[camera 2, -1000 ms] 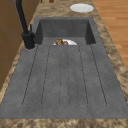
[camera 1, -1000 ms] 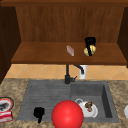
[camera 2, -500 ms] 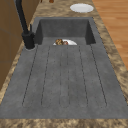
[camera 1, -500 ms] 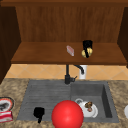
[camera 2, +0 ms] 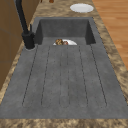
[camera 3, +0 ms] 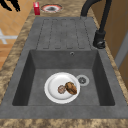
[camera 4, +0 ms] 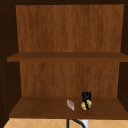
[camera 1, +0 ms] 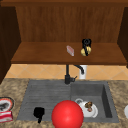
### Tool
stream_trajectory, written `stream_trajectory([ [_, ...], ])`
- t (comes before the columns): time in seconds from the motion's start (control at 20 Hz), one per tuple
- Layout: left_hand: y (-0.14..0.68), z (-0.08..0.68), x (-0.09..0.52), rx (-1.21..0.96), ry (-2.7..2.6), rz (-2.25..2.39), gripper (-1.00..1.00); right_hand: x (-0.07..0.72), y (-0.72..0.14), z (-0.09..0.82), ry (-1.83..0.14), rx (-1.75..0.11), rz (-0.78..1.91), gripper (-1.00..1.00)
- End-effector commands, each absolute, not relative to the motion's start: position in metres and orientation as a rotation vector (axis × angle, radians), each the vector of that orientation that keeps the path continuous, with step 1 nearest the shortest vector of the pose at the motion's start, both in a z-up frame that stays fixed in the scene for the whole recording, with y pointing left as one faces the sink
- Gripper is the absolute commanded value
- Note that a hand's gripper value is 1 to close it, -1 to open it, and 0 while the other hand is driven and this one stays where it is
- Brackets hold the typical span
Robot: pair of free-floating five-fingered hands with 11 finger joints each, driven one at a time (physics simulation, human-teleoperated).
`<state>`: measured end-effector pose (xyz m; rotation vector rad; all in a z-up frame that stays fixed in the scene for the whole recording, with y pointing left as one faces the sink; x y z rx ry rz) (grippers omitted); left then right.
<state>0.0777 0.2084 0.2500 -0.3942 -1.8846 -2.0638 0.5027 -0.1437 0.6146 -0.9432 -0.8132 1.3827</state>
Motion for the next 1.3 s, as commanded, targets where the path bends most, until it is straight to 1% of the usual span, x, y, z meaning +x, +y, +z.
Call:
stream_trajectory([
  [0.0, 0.208, 0.25, 0.078, -0.394, -1.885, -2.064, 0.0, 0.534, -0.15, 0.6, -0.83, -0.907, 1.366, 1.0],
  [0.25, 0.208, 0.25, 0.078, -0.394, -1.885, -2.064, 0.0, 0.551, -0.162, 0.585, -0.698, -0.691, 1.404, 1.0],
  [0.5, 0.208, 0.25, 0.078, -0.394, -1.885, -2.064, 0.0, 0.574, -0.176, 0.585, -0.665, -0.554, 1.411, 1.0],
  [0.6, 0.208, 0.25, 0.078, -0.394, -1.885, -2.064, 0.0, 0.562, -0.182, 0.584, -0.666, -0.511, 1.408, 1.0],
  [0.7, 0.208, 0.25, 0.078, -0.394, -1.885, -2.064, 0.0, 0.543, -0.183, 0.587, -0.715, -0.505, 1.399, 1.0],
  [0.75, 0.208, 0.25, 0.078, -0.394, -1.885, -2.064, 0.0, 0.539, -0.182, 0.587, -0.74, -0.509, 1.389, -1.0],
  [1.0, 0.208, 0.25, 0.078, -0.394, -1.885, -2.064, 0.0, 0.531, -0.185, 0.628, -0.76, -0.505, 1.353, -1.0],
  [1.25, 0.208, 0.25, 0.078, -0.394, -1.885, -2.064, 0.0, 0.53, -0.186, 0.666, -0.683, -0.499, 1.403, -1.0],
])
